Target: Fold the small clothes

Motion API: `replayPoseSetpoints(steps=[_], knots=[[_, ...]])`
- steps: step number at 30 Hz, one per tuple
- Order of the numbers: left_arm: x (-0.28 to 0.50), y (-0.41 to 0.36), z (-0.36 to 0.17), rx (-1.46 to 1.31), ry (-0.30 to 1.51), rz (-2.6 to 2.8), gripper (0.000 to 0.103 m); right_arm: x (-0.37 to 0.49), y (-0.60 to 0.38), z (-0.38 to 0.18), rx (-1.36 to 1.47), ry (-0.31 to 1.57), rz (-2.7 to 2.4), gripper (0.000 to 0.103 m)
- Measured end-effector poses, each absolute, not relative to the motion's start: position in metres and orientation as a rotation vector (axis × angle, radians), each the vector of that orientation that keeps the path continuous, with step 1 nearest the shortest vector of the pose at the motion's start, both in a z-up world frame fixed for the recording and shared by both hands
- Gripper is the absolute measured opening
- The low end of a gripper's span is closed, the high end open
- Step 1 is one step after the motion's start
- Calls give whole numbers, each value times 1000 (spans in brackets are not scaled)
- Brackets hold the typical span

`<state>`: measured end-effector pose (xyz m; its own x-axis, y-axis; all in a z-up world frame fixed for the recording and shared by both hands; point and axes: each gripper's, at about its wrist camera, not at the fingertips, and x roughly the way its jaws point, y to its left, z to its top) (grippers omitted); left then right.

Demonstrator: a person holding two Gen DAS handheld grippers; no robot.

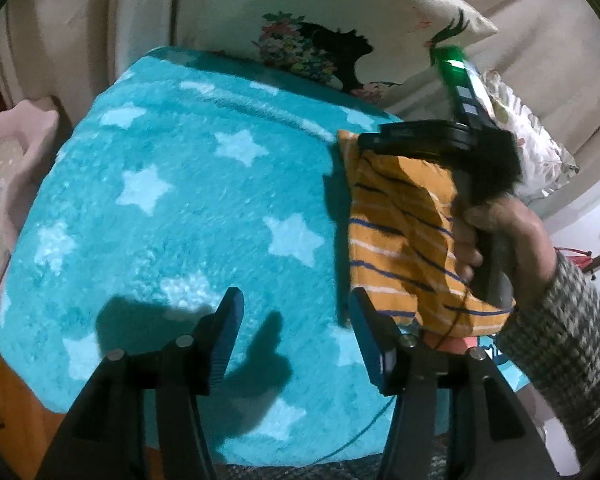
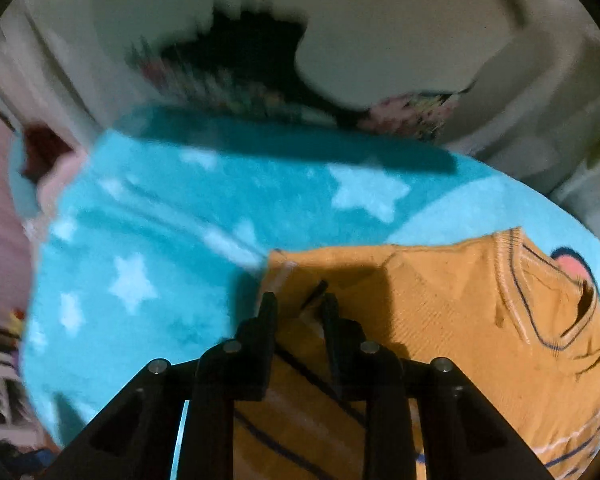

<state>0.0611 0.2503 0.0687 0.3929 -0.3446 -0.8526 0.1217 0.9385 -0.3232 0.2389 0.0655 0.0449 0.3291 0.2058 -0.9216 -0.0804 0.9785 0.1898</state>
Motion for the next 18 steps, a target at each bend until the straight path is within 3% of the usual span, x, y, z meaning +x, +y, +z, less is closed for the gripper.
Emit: replayPoseSetpoints(steps=[8,12,18], knots=[[81,224,64,-185,1139,-437,54,116,-66,78,398,1178,-12,28],[81,210,55,-156,1163,-466,54,14,-178,107,528,1090,-325,52],[74,195,48,-131,1197,-458,54,-55,-239,81,651,1143,-484,53]])
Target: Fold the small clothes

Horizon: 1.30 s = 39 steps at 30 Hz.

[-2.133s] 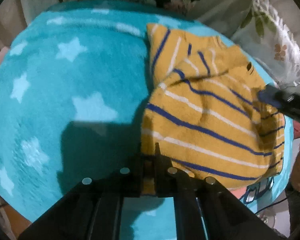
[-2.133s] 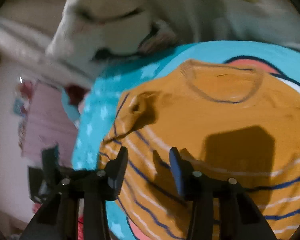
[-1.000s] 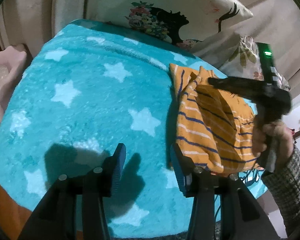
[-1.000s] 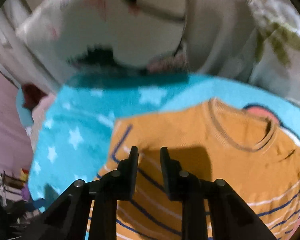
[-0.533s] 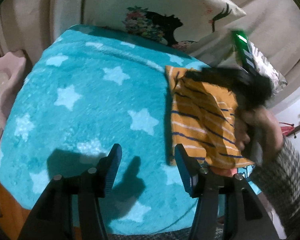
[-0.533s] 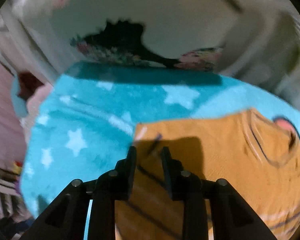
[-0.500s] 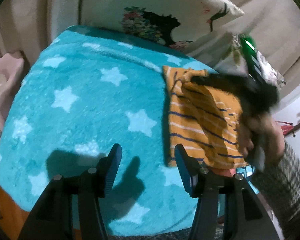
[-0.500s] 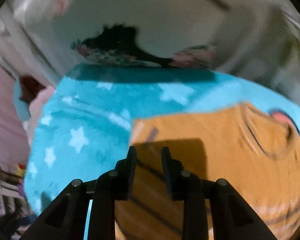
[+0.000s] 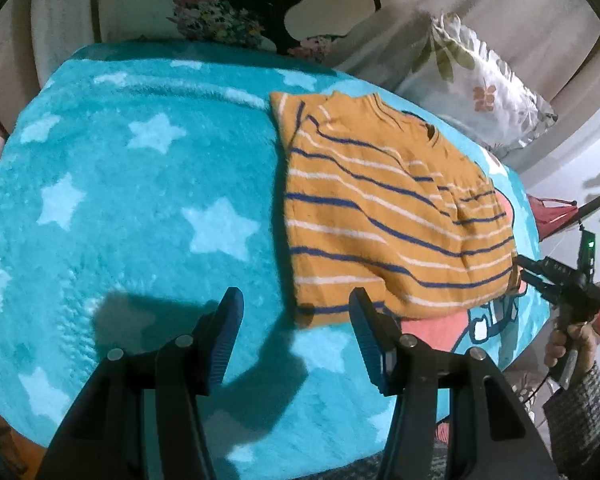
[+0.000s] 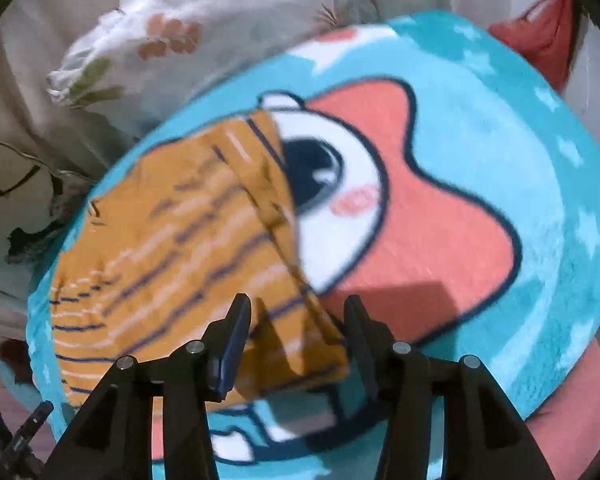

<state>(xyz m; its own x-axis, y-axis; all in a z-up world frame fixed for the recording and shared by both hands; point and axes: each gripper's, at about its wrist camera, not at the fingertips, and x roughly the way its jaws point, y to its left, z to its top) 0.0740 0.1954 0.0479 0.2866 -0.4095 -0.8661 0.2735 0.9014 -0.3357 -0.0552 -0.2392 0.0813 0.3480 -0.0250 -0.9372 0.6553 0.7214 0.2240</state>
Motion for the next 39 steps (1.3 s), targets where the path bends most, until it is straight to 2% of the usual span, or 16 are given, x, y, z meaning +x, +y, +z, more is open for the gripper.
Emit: replayPoseSetpoints(steps=[2,3,4,5,9,14,18,21,23,25,35,36,37,38,39], knots=[[71,190,48,-123,1203,-445,54,-54,-238,67,676,1147,-452,51],[68,186,49,-114,1204,-430,54,-53,-237,59,708,1146,-413,29],[65,185,51,-107,1201,-416,54,-51,-235,54,730,1149,-374,13],[62,184,53,-103,1194,-402,54,-51,-233,50,739,1158,-327,7],[45,187,64,-132,1169,-319,54,-54,-245,58,564,1213,-361,5],[22,191,61,-166,1166,-223,54,-50,-264,58,499,1239,-312,7],[4,190,51,-223,1183,-180,55,-61,-270,64,485,1214,-287,28],[-4,182,45,-231,1192,-169,55,-70,-279,71,538,1183,-261,36],[-4,175,39,-227,1193,-174,55,-77,-285,79,536,1161,-264,36],[1,168,32,-205,1190,-179,55,-81,-289,84,537,1148,-271,41],[51,161,-3,-238,1214,-275,55,-92,-291,89,529,1129,-283,41],[56,159,-4,-237,1216,-294,50,-91,-289,90,526,1128,-286,41],[59,156,-3,-224,1213,-315,38,-91,-288,91,525,1126,-289,41],[62,153,-3,-191,1227,-320,18,-89,-287,93,521,1123,-296,41],[64,153,-2,-164,1239,-316,17,-87,-286,94,518,1120,-303,41]])
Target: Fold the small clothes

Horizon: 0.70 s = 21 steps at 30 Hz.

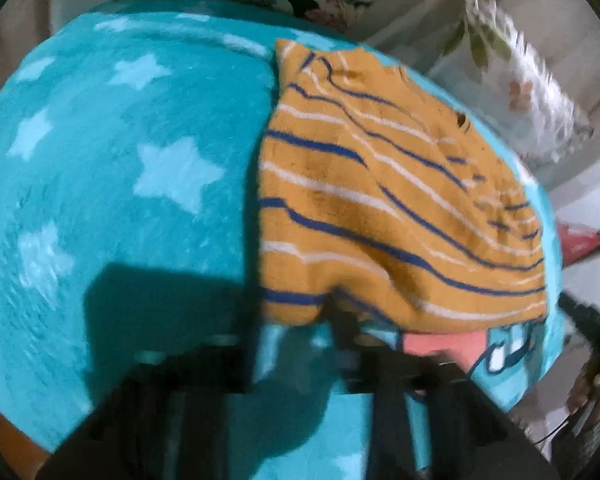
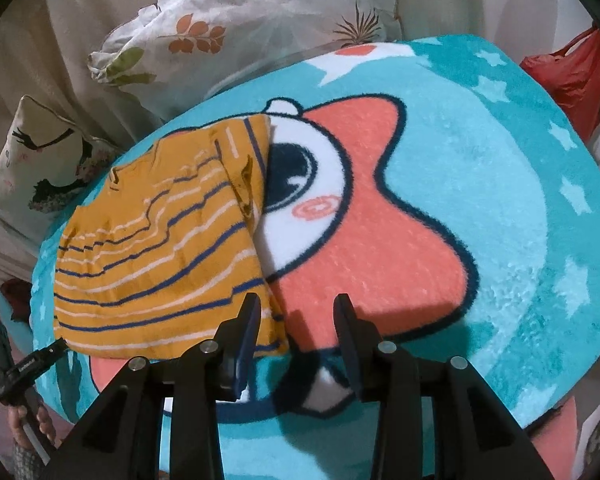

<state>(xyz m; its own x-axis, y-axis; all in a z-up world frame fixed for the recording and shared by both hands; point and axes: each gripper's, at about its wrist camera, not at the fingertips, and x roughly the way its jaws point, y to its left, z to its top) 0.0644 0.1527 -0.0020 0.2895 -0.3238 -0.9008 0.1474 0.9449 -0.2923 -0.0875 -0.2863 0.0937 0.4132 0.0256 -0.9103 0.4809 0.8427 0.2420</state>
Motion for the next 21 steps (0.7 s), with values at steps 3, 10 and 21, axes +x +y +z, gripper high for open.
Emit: replayPoseSetpoints(steps=[3,10,21], knots=[[72,163,4,-123,1242,-276,17,-82,-284,103,523,1094,-325,41],[71,178,18,-118,1253,-346,28,-56,-258,119,502,1053,-322,41],[71,215,48,-91,1153,-239,49,11,-172,98,409,1122,-177,42]])
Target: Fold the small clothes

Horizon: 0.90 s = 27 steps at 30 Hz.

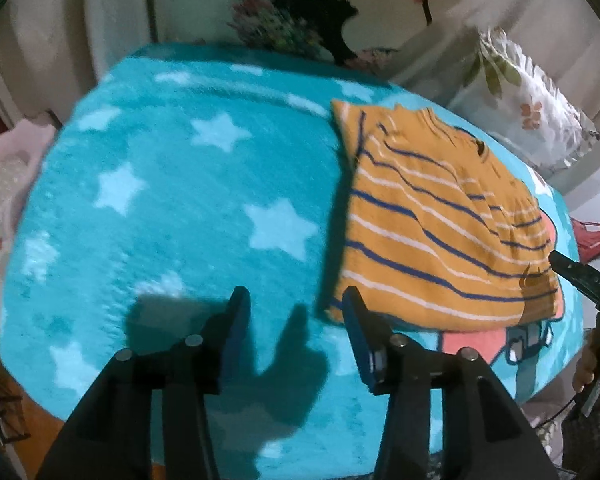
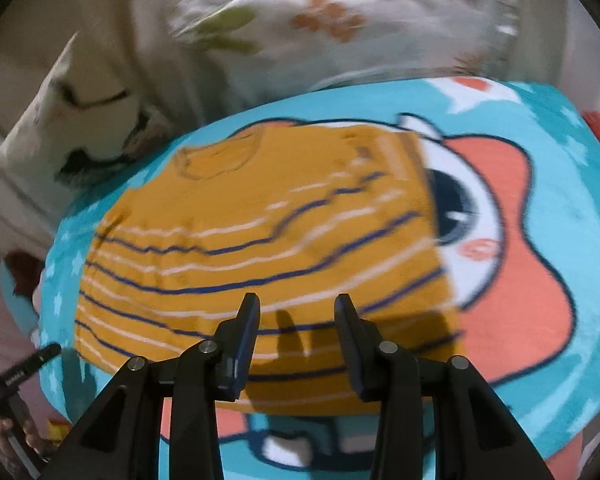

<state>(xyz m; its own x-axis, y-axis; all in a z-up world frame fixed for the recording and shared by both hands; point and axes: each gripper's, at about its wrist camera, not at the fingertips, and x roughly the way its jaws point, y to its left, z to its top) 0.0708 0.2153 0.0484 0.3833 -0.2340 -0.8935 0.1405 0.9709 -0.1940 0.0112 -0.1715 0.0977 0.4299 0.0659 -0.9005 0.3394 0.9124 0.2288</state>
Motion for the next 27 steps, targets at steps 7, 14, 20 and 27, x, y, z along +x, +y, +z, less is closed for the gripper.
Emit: replayPoseSetpoints(steps=[7,14,20,27], knots=[[68,218,54,-62,1123,-216,52,52,-131,70,302,1184,-136,42],[68,229,56,-90,1123,-213,60,84,-138,60,294,1220,-210,47],[72,236,47,-122,1137,-219,62,96,-83,92,241,1162,-68,47],[70,245,42,-129,1150,-204,62,128,-26,41,105,1305,14,56]])
